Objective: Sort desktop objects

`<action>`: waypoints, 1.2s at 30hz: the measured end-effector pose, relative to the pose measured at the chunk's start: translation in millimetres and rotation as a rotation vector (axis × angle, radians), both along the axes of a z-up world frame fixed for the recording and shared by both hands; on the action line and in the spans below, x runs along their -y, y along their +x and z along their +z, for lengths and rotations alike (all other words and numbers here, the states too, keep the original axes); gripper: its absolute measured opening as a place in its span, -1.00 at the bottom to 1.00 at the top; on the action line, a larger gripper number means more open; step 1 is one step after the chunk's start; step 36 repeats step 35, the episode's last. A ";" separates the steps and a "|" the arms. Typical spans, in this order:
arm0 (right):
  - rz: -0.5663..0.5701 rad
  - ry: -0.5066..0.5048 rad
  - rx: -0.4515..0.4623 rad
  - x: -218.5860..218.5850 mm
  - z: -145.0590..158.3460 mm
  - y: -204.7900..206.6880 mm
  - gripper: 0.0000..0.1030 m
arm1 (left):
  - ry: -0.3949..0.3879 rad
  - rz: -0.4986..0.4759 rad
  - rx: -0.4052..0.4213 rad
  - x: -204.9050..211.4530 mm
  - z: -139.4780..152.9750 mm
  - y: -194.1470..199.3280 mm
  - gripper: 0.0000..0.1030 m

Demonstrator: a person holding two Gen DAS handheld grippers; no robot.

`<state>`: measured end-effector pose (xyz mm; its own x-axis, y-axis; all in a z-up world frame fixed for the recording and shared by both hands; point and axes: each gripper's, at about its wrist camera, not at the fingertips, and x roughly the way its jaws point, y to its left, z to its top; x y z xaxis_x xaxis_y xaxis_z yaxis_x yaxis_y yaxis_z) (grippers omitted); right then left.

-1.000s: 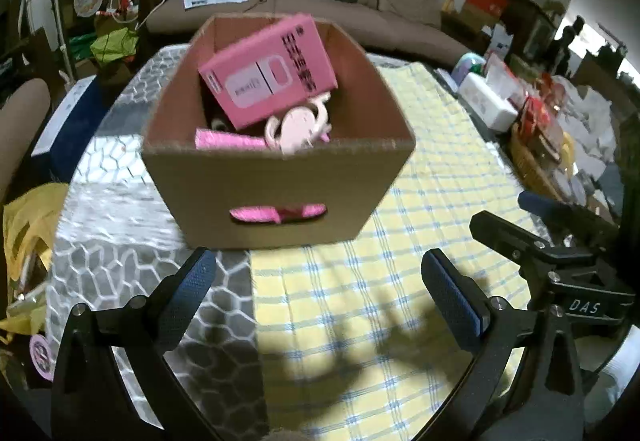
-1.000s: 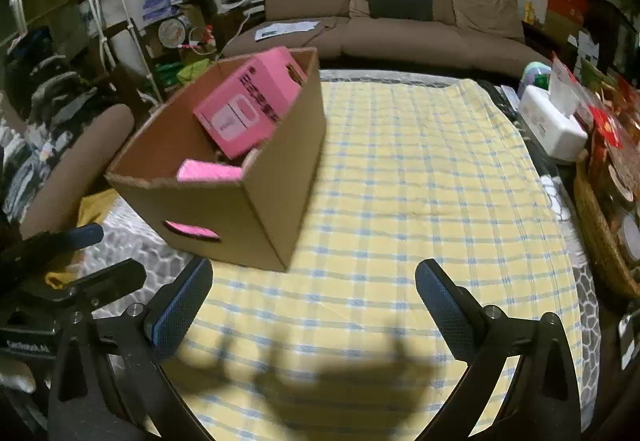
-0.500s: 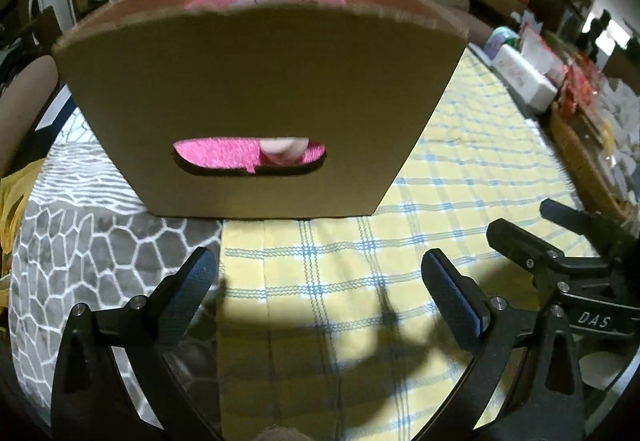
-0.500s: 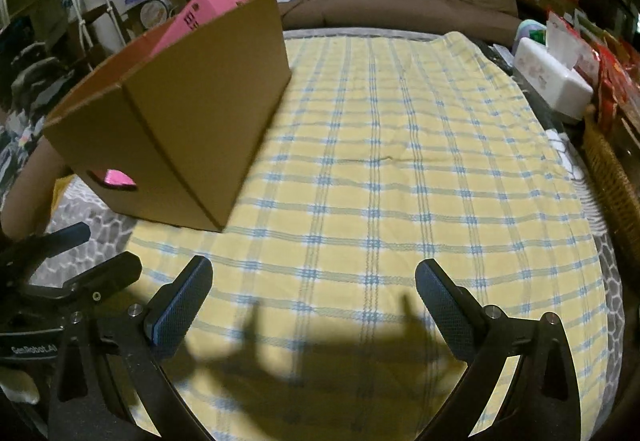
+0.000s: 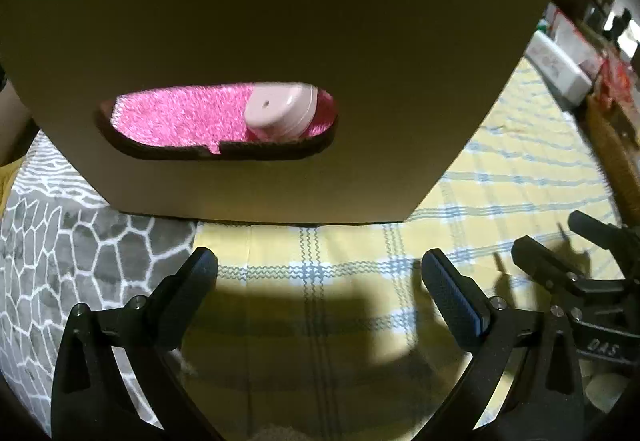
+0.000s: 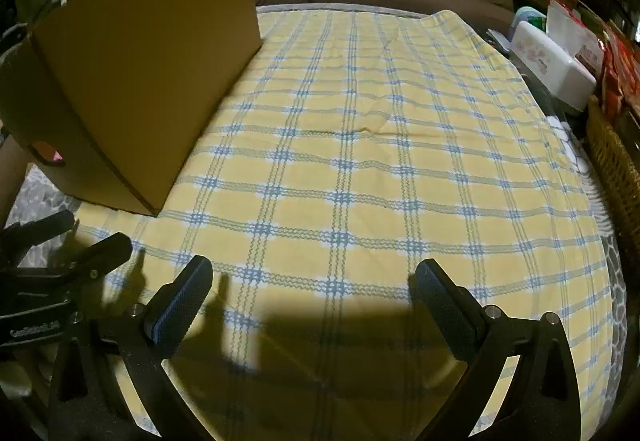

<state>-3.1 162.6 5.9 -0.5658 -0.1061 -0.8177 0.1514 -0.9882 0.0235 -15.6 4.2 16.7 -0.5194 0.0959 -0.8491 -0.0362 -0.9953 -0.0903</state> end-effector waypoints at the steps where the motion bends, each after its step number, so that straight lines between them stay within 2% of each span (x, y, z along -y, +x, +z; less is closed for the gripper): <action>1: -0.005 -0.003 0.006 0.4 -3.5 -0.6 0.99 | -0.012 -0.010 -0.005 -2.4 -2.2 -0.3 1.00; 5: -0.041 -0.004 0.036 -2.1 -15.4 -3.6 0.99 | -0.046 -0.011 -0.036 -7.0 -6.5 2.4 1.00; 10: -0.052 0.021 0.027 -2.7 -18.7 -4.0 1.00 | -0.090 0.019 -0.049 -14.8 -10.8 4.4 1.00; 16: -0.041 0.030 -0.026 -2.3 -22.5 1.4 1.00 | -0.094 0.023 -0.056 -18.5 -11.9 6.6 1.00; 36: -0.041 0.030 -0.025 -1.8 -21.7 0.4 1.00 | -0.093 0.023 -0.056 -22.2 -11.7 11.3 1.00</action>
